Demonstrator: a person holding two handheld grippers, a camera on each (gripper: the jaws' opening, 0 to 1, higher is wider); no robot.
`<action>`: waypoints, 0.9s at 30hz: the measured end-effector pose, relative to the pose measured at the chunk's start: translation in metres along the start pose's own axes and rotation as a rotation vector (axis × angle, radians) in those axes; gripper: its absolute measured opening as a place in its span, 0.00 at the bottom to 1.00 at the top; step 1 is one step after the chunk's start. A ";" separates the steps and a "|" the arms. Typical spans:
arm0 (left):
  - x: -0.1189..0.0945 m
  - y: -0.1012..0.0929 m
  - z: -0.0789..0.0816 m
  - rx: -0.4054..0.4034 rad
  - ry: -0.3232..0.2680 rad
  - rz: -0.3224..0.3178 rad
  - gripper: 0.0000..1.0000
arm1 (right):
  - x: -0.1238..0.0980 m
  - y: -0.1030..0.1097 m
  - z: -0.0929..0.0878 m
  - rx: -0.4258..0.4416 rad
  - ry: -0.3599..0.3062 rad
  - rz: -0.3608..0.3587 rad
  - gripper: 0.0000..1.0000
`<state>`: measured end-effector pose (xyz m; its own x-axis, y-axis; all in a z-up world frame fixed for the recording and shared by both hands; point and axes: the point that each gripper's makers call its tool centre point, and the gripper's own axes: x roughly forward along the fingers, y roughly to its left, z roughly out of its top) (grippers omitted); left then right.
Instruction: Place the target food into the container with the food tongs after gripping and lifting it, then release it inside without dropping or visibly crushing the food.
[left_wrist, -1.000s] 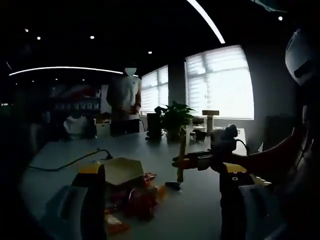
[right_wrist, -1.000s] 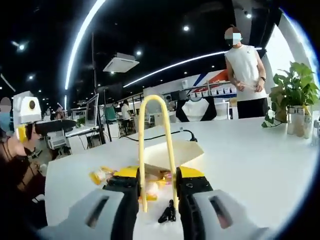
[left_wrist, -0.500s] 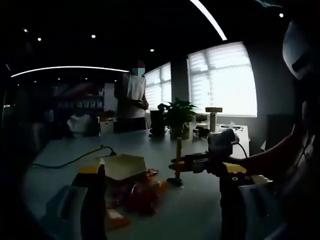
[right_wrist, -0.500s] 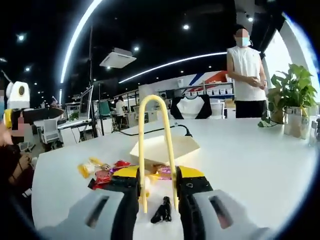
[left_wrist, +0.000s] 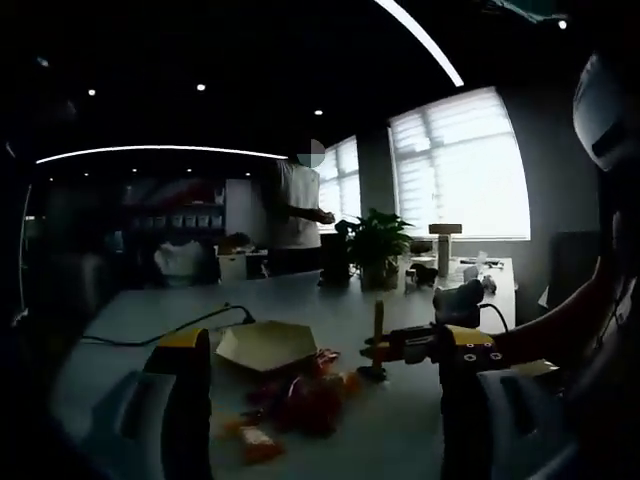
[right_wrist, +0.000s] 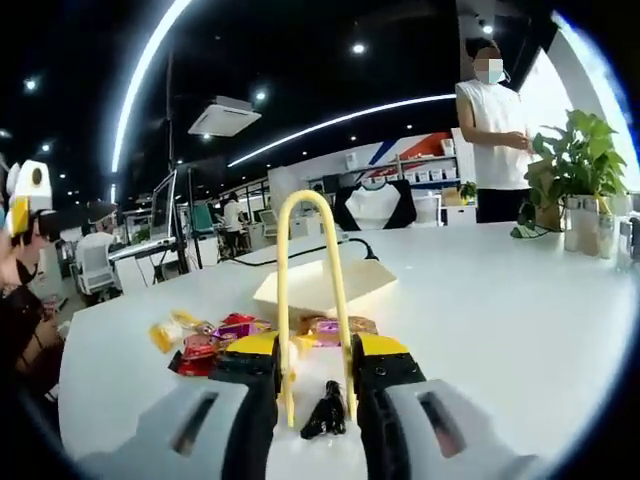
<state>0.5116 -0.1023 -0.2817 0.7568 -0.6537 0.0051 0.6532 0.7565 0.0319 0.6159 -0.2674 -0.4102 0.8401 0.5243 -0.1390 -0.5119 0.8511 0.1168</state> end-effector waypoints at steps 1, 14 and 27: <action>-0.001 0.002 0.000 0.000 -0.002 0.009 1.00 | 0.000 0.000 0.000 -0.002 0.001 0.000 0.25; -0.003 0.006 0.001 0.006 0.001 0.024 1.00 | -0.002 -0.004 -0.001 0.066 0.025 -0.055 0.14; -0.004 0.011 -0.001 0.004 0.013 0.034 0.99 | -0.009 -0.003 0.009 0.035 0.013 -0.045 0.14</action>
<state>0.5165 -0.0912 -0.2823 0.7785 -0.6276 -0.0067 0.6274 0.7778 0.0360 0.6114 -0.2745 -0.4006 0.8599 0.4856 -0.1574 -0.4665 0.8727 0.1440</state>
